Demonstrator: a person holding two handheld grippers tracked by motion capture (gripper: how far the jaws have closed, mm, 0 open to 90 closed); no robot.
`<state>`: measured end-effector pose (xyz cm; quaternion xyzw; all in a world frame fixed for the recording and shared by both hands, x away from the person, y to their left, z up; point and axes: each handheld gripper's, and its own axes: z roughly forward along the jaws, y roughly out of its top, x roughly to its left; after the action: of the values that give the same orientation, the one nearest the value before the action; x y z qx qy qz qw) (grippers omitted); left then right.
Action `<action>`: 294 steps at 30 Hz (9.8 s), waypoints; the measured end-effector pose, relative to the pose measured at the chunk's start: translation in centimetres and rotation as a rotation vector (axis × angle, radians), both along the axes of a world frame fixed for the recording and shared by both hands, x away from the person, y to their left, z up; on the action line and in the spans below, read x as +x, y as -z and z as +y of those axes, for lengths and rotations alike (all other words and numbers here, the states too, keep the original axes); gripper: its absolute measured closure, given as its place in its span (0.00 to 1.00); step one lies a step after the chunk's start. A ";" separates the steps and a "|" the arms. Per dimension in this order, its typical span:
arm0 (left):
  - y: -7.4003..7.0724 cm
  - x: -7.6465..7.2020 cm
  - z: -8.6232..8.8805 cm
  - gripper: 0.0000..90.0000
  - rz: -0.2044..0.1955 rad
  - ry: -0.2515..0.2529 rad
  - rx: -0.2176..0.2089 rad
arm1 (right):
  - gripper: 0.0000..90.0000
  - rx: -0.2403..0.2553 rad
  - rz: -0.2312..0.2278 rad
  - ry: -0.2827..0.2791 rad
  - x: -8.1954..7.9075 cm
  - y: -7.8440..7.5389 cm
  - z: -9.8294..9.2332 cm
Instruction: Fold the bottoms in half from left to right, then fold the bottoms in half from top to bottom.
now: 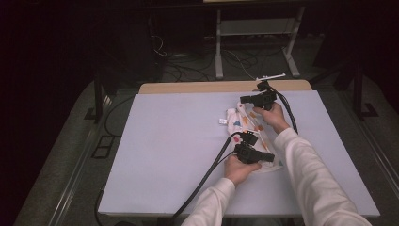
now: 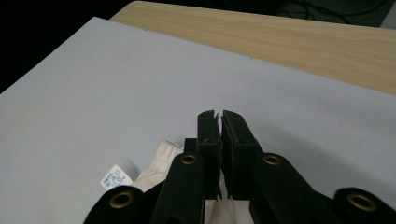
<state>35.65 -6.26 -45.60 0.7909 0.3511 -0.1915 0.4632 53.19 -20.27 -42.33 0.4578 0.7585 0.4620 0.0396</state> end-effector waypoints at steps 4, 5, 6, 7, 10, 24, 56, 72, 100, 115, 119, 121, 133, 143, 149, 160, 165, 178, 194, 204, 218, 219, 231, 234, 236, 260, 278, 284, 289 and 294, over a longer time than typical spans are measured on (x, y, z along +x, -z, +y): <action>0.0 0.1 -0.5 0.99 0.005 -0.006 -0.004 | 0.86 -0.005 0.003 0.039 -0.2 0.1 -0.5; 0.0 0.1 -0.6 0.99 0.003 -0.001 -0.003 | 0.86 -0.005 0.003 0.039 -0.2 0.1 -0.5; -0.1 0.1 -0.9 0.99 0.002 0.002 -0.004 | 0.83 -0.010 0.002 0.049 -0.3 0.1 -0.9; -0.1 0.1 -0.9 0.99 0.002 0.002 -0.004 | 0.83 -0.009 0.005 0.048 -0.4 0.1 -1.1; -0.1 0.1 -1.3 0.99 0.007 0.002 -0.009 | 0.82 -0.013 0.001 0.061 -0.6 0.1 -1.6; 0.7 0.2 -2.3 0.99 0.028 -0.005 0.012 | 0.65 0.036 -0.009 0.113 -1.8 -0.2 -4.3; -3.2 -0.2 0.4 0.13 -0.161 0.003 0.015 | 0.00 0.027 -0.079 0.062 -6.1 -2.5 -5.0; -5.0 1.6 5.2 0.00 -0.271 -0.079 0.065 | 0.00 0.022 -0.078 0.064 -7.2 -2.2 -5.5; -4.4 8.3 11.5 0.00 -0.295 -0.269 0.058 | 0.00 0.014 -0.049 0.046 -5.9 -1.8 -5.5; -4.9 11.1 11.6 0.00 -0.274 -0.309 0.089 | 0.00 0.010 -0.009 0.034 -4.3 -1.3 -5.1; -4.6 11.8 11.6 0.00 -0.252 -0.329 0.082 | 0.00 0.012 0.003 0.036 -4.0 -1.1 -5.1; -4.4 12.2 11.5 0.00 -0.247 -0.332 0.083 | 0.00 0.004 0.011 0.036 -3.7 -1.0 -5.1; -2.7 13.2 11.0 0.00 -0.204 -0.343 0.094 | 0.01 0.006 0.046 0.030 -2.8 -0.4 -4.7; -1.4 13.6 10.9 0.00 -0.155 -0.339 0.107 | 0.02 -0.015 0.087 0.026 -2.6 0.5 -4.7; -0.7 13.8 10.9 0.04 -0.121 -0.333 0.106 | 0.04 -0.013 0.117 0.019 -2.4 1.0 -4.8; 0.0 13.9 10.6 0.16 -0.090 -0.327 0.101 | 0.16 -0.014 0.166 -0.007 -2.3 1.8 -5.0; 0.1 14.0 10.7 0.23 -0.082 -0.330 0.090 | 0.24 -0.004 0.169 -0.019 -2.3 2.0 -4.8; 0.3 13.9 10.5 0.61 -0.064 -0.345 0.120 | 0.55 -0.018 0.201 -0.016 -2.0 3.0 -4.2; 0.0 13.8 10.2 0.97 -0.092 -0.369 0.125 | 0.97 -0.005 0.232 0.008 -1.9 3.4 -3.6; -0.4 13.4 10.2 0.98 -0.138 -0.391 0.119 | 0.97 0.036 0.189 0.035 -2.8 3.2 -4.9; -2.0 11.6 10.7 0.98 -0.199 -0.418 0.081 | 0.97 0.059 0.112 0.054 -4.7 1.5 -5.3; -2.1 11.4 10.8 0.98 -0.203 -0.422 0.074 | 0.97 0.057 0.110 0.053 -4.8 1.4 -5.2; -2.9 10.3 10.5 0.98 -0.273 -0.404 0.040 | 0.97 0.082 0.054 0.038 -6.3 0.7 -5.5; -3.1 9.8 10.4 0.98 -0.298 -0.404 0.034 | 0.97 0.100 0.039 0.039 -6.8 0.7 -5.7; -3.2 9.4 10.3 0.98 -0.312 -0.401 0.032 | 0.97 0.105 0.031 0.037 -7.1 0.7 -5.8; -2.4 5.3 10.0 0.98 -0.329 -0.379 -0.053 | 0.97 0.121 -0.015 0.024 -11.2 0.4 -6.5; -2.6 3.2 9.9 0.98 -0.348 -0.313 -0.035 | 0.97 0.087 -0.014 0.007 -13.4 0.3 -7.0; -2.3 2.5 10.2 0.98 -0.338 -0.302 -0.039 | 0.97 0.091 -0.014 0.000 -14.3 0.3 -7.0; -2.4 2.0 10.1 0.98 -0.345 -0.284 -0.034 | 0.97 0.087 0.002 -0.004 -14.6 0.6 -7.1; -2.3 1.5 9.8 0.98 -0.334 -0.274 -0.029 | 0.97 0.088 0.006 -0.003 -15.1 0.6 -7.3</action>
<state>37.19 3.57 -43.25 0.7498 0.3711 0.0020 0.5478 38.08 -27.60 -42.97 0.4593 0.7384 0.4934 0.0163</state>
